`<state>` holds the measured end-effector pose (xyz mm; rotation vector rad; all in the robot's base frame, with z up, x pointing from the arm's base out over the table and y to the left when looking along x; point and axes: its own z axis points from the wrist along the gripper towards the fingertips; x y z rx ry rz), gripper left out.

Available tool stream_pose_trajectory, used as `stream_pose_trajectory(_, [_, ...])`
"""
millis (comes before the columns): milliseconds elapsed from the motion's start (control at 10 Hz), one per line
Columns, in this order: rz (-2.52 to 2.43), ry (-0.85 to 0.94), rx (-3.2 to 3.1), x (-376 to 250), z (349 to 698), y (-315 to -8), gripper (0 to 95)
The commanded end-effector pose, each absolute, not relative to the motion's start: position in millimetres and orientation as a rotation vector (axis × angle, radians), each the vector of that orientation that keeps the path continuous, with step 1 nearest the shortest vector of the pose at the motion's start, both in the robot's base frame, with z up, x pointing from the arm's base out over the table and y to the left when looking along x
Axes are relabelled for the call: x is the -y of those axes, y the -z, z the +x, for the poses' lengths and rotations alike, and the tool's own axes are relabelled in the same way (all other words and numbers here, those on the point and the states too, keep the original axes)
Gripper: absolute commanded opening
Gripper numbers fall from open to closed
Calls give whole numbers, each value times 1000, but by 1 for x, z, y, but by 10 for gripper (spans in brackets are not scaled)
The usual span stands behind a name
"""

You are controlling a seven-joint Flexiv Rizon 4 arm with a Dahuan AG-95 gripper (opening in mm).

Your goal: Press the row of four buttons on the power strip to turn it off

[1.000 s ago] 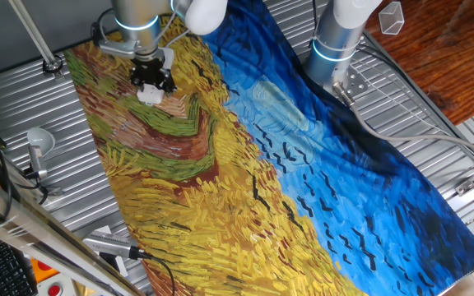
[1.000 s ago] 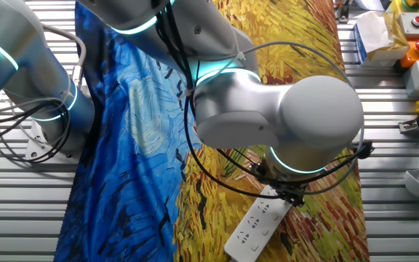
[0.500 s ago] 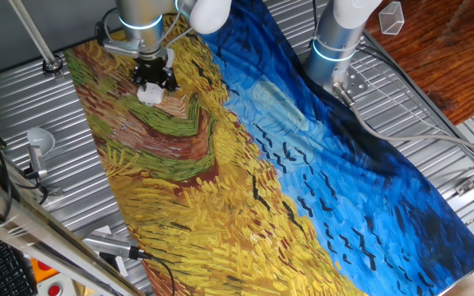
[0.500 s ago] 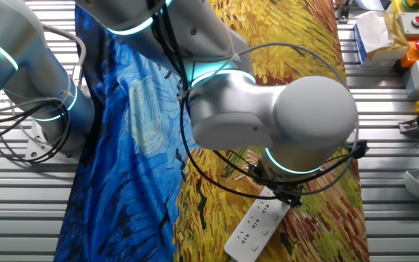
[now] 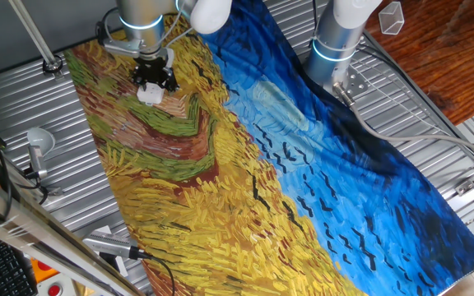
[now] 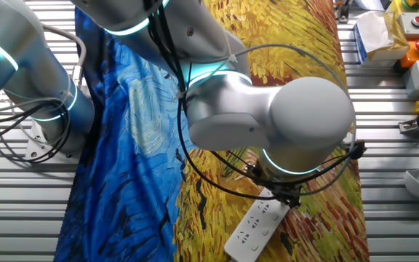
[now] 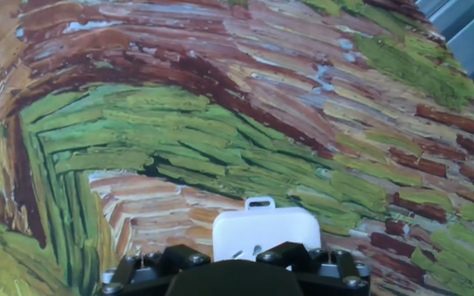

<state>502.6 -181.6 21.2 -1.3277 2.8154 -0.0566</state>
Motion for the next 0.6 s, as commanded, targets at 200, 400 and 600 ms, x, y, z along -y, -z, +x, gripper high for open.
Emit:
stream_pose_trajectory(200, [-1332, 60, -2811, 182, 503, -12, 760])
stream_pose_trajectory(400, [-1331, 69, -2818, 182, 503, -20, 760])
stream_pose_trajectory(600, [-1340, 76, -2835, 182, 502, -40, 760])
